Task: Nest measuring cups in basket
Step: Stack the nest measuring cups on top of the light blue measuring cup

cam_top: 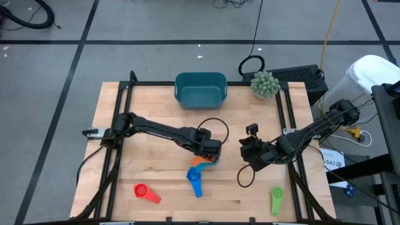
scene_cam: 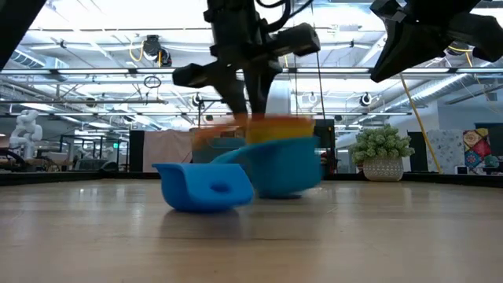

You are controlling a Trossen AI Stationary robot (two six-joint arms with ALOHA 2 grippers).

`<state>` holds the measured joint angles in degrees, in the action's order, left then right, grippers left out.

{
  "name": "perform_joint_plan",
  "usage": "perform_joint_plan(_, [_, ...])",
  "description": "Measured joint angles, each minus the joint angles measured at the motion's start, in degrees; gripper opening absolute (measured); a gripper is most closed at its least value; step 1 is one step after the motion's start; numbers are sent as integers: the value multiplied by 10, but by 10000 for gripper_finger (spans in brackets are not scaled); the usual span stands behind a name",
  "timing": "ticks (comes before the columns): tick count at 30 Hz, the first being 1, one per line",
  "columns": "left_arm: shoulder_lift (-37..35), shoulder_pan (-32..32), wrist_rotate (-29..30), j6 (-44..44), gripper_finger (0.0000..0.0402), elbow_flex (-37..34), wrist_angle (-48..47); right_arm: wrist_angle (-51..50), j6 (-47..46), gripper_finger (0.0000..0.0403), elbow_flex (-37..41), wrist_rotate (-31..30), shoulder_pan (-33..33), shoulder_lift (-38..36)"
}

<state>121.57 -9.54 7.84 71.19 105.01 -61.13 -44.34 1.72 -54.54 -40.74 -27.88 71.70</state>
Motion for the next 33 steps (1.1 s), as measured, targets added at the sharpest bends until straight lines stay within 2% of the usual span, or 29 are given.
perform_joint_plan(4, [1,2,-17,-6,96,0,10,0,1,0,0,2,0,0])
perform_joint_plan(19, [-15,22,-18,-71,161,2,12,-25,-27,0,1,5,0,0])
perform_joint_plan(24, [-30,22,-29,-100,169,5,0,-37,-35,0,1,5,0,0])
perform_joint_plan(33, [-73,-16,-36,-104,170,5,-72,-75,-73,0,1,4,1,-17])
